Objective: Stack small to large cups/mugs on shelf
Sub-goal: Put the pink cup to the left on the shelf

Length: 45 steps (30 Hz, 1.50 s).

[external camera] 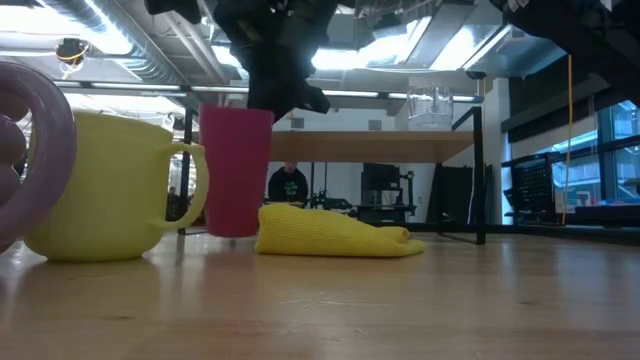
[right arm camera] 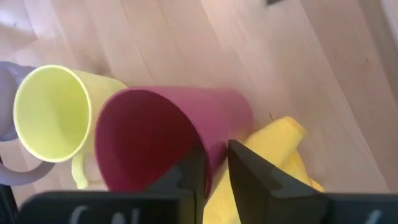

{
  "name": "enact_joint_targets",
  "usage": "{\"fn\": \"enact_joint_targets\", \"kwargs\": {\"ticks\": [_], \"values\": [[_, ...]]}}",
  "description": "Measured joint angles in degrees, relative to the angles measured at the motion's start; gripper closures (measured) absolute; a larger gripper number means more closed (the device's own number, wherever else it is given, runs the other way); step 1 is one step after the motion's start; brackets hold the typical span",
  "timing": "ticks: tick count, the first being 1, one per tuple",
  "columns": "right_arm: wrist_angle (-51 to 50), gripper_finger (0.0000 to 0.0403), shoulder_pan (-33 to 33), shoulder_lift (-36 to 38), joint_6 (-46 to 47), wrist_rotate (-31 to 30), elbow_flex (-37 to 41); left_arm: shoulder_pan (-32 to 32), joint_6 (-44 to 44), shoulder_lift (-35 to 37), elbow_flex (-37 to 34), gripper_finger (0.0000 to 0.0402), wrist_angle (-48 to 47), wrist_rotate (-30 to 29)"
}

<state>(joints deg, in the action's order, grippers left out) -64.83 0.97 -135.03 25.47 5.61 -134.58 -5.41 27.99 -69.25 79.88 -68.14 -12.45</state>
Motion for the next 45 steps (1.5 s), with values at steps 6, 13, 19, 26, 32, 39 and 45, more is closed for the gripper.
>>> {"fn": "enact_joint_targets", "kwargs": {"ticks": [6,13,19,26,32,39,45], "values": [[2.6,0.0323,0.0,0.0,0.0,0.0,0.0,-2.3,0.0,0.0,0.0,0.0392,0.4,-0.2],[2.6,0.0322,0.0,0.0,-0.5,-1.8,0.0,-4.3,0.3,-0.5,-2.0,0.0388,1.4,-0.2],[1.2,0.0322,0.0,0.0,-1.8,-2.1,0.2,-5.6,2.4,-0.4,-8.3,0.0388,4.8,-0.2],[1.3,0.0322,0.0,-0.1,-3.7,-2.3,0.0,-6.9,5.1,-0.4,-10.5,0.0374,8.4,-2.3],[2.6,0.0322,-0.4,-0.1,-7.0,-4.4,-0.2,-9.8,8.7,0.6,-10.6,0.0338,5.4,-9.9],[7.4,0.0322,-0.4,0.0,-8.8,-6.2,-0.3,-13.1,15.1,1.1,-10.6,0.0284,1.1,-17.1],[12.0,0.0301,-0.3,0.0,-9.0,-7.4,-0.3,-13.5,20.9,1.2,-11.8,0.0247,2.2,-19.5]]}}
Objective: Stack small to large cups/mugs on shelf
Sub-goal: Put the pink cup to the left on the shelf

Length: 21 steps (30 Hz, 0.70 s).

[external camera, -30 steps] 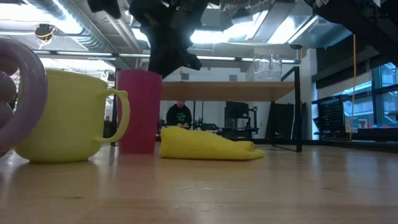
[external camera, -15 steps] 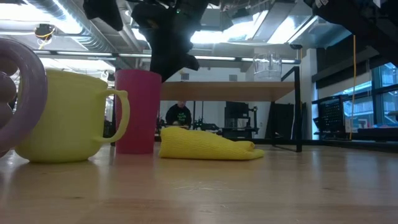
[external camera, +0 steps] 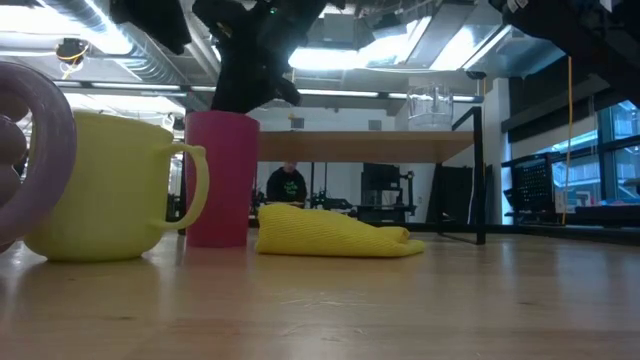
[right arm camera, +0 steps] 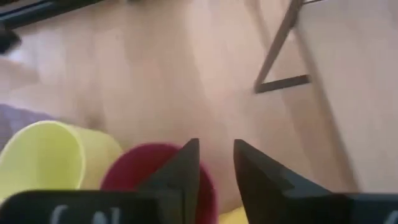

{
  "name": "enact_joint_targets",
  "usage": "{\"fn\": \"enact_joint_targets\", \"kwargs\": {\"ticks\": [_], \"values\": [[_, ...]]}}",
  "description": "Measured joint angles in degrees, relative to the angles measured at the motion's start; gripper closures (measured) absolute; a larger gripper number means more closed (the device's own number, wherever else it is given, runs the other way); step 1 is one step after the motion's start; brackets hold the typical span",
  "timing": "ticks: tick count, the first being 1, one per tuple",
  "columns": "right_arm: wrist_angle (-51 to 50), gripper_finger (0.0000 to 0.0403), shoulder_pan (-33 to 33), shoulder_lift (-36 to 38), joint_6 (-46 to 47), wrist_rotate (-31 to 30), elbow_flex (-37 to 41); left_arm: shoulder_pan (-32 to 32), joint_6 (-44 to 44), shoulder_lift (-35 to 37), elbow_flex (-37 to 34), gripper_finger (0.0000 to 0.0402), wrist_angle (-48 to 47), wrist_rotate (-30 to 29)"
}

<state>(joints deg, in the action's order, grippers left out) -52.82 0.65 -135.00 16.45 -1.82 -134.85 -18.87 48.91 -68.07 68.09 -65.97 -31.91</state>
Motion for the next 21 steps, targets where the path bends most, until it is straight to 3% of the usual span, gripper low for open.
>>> {"fn": "enact_joint_targets", "kwargs": {"ticks": [5,8,14,16,21], "values": [[1.9,0.0257,1.0,0.5,-0.6,-5.4,-0.2,-0.2,4.0,-0.2,-4.3,0.0236,0.1,1.9],[1.5,0.0238,1.3,5.5,-2.9,-10.5,-0.2,-0.4,6.2,-0.1,-6.6,0.0235,3.7,2.5],[2.0,0.0229,3.2,29.3,-6.7,-17.1,-0.5,0.8,7.8,-0.6,-11.7,0.0235,17.6,3.0],[5.3,0.0229,4.1,33.5,-6.4,-17.9,-1.5,1.3,8.0,-1.2,-13.2,0.0235,19.7,3.2],[-0.2,0.0229,5.3,28.0,-7.3,-17.3,0.6,2.3,9.0,-2.4,-14.5,0.0235,21.0,3.3]]}}
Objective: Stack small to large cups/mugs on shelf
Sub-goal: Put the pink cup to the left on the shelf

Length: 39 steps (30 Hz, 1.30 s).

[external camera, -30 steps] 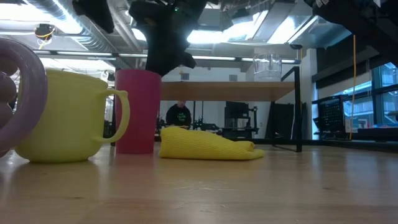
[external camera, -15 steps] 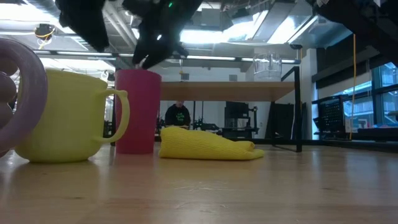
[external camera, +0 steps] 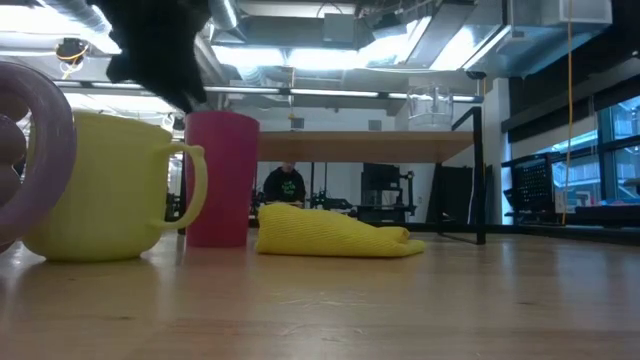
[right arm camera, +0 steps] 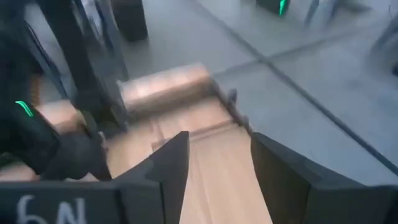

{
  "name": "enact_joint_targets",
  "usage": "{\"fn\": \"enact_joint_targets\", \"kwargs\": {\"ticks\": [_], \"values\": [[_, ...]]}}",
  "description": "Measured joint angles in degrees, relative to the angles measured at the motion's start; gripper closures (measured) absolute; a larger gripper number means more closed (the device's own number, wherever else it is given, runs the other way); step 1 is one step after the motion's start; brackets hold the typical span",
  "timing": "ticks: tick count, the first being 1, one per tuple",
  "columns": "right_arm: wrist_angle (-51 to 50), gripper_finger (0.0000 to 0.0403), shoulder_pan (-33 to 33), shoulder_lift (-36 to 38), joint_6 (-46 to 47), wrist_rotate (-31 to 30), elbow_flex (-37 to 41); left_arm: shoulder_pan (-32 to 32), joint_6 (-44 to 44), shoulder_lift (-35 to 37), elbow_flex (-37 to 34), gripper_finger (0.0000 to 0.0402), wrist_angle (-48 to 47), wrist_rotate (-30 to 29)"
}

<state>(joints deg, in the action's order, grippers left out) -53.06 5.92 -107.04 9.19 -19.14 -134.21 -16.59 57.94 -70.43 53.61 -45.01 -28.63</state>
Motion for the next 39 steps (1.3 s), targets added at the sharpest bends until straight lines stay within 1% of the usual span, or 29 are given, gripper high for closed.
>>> {"fn": "enact_joint_targets", "kwargs": {"ticks": [2,3,6,8,13,18,24,26,28,30,33,34,36,39], "values": [[0.9,0.0229,0.7,-1.5,0.0,-0.2,-0.2,0.6,0.0,-0.6,-0.4,0.0235,1.4,-0.1],[-0.1,0.0229,1.0,-0.6,0.3,-0.5,-0.3,0.7,0.0,-0.6,-0.7,0.0235,1.3,0.0],[-2.6,0.0229,1.8,5.6,0.7,-1.0,-0.8,1.2,0.0,-1.7,-1.6,0.0235,2.7,0.5],[-1.2,0.0229,2.1,6.7,0.8,-1.3,-1.6,1.3,-0.2,-2.3,-1.9,0.0235,2.6,0.4],[-3.0,0.0229,2.5,3.6,-0.5,-0.5,-0.1,1.3,-0.4,-5.0,-1.8,0.0235,2.9,-0.2],[-2.3,0.0230,3.3,6.9,-0.4,-1.0,-1.2,2.2,-0.7,-7.7,-1.8,0.0235,4.3,0.0],[-4.2,0.0230,3.2,4.9,-0.5,-0.3,-0.2,4.3,-1.5,-9.9,-1.6,0.0240,6.6,2.1],[-2.9,0.0230,3.3,6.0,-0.5,-0.6,-0.8,5.0,-2.9,-10.7,-1.9,0.0252,5.8,4.1],[-3.0,0.0230,3.4,6.5,-0.5,-1.1,-1.0,5.5,-4.4,-10.9,-1.9,0.0276,6.3,5.2],[-3.3,0.0230,3.4,6.2,-0.5,-1.2,-0.9,6.0,-5.9,-11.0,-1.8,0.0308,6.4,5.9],[-5.2,0.0230,3.7,5.1,-0.5,-0.4,-0.4,6.6,-7.3,-10.6,-1.8,0.0371,6.7,6.6],[-5.3,0.0230,4.0,5.2,-0.4,-0.4,-0.4,6.9,-7.5,-10.1,-1.7,0.0385,6.7,7.0],[-6.5,0.0230,5.0,6.1,0.5,-0.7,-0.8,7.2,-8.6,-8.9,-0.6,0.0392,6.2,7.8],[-9.6,0.0230,6.6,5.9,1.3,-1.1,-0.8,8.0,-10.7,-6.5,3.9,0.0396,4.7,8.8]]}}
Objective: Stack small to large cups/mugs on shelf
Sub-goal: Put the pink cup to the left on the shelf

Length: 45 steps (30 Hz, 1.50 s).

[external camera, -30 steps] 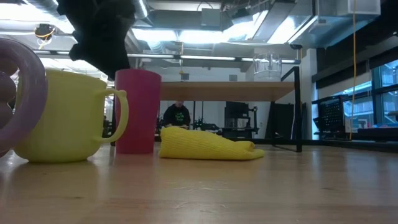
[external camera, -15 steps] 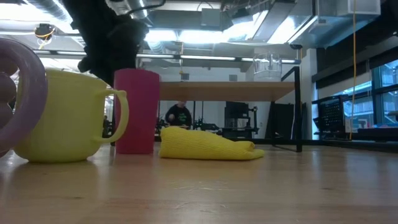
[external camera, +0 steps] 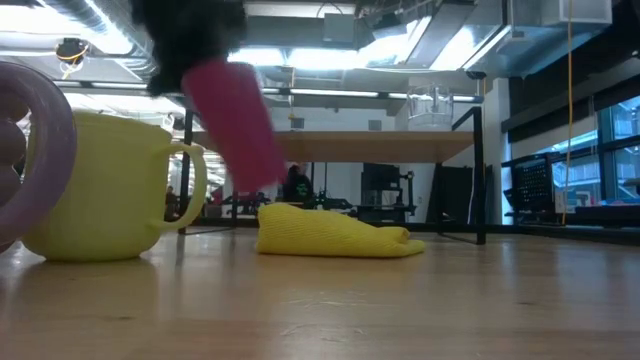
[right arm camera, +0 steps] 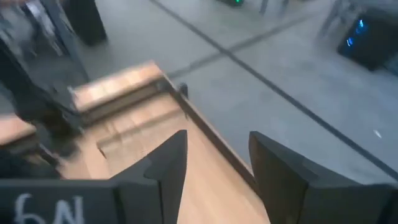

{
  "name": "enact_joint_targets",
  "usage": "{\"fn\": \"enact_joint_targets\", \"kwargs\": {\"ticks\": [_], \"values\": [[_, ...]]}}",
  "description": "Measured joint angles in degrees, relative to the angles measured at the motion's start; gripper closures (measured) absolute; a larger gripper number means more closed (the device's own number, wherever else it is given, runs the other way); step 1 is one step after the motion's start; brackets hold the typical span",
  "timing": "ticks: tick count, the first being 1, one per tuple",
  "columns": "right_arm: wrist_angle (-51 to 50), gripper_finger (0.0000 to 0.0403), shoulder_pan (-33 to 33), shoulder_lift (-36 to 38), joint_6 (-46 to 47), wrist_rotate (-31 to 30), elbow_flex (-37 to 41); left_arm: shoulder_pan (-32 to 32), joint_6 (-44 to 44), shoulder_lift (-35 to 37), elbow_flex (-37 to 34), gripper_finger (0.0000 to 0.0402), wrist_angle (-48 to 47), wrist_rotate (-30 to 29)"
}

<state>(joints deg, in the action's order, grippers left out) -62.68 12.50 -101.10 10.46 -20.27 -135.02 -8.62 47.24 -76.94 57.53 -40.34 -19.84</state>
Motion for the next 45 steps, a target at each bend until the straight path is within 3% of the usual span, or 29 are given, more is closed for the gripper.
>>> {"fn": "enact_joint_targets", "kwargs": {"ticks": [9,15,19,27,34,45], "values": [[-5.2,0.0230,2.5,-0.3,1.4,0.1,0.1,6.9,-6.9,1.6,25.6,0.0399,-31.1,-6.5],[-6.4,0.0230,3.3,-0.2,4.3,0.4,1.1,17.4,-12.3,0.4,41.9,0.0400,-41.8,-4.2],[-8.2,0.0230,5.1,-0.4,6.8,0.4,2.3,24.1,-16.5,-1.8,48.0,0.0400,-44.1,0.0],[-10.4,0.0230,9.3,-0.5,10.6,0.4,4.9,33.5,-25.7,-9.9,49.4,0.0400,-45.3,11.0],[-13.3,0.0230,9.9,-0.5,11.8,0.7,5.2,36.3,-30.6,-15.2,49.4,0.0398,-47.4,10.6],[-13.6,0.0230,9.9,-0.5,11.8,0.8,5.2,40.1,-33.9,-16.6,49.4,0.0398,-47.5,11.5]]}}
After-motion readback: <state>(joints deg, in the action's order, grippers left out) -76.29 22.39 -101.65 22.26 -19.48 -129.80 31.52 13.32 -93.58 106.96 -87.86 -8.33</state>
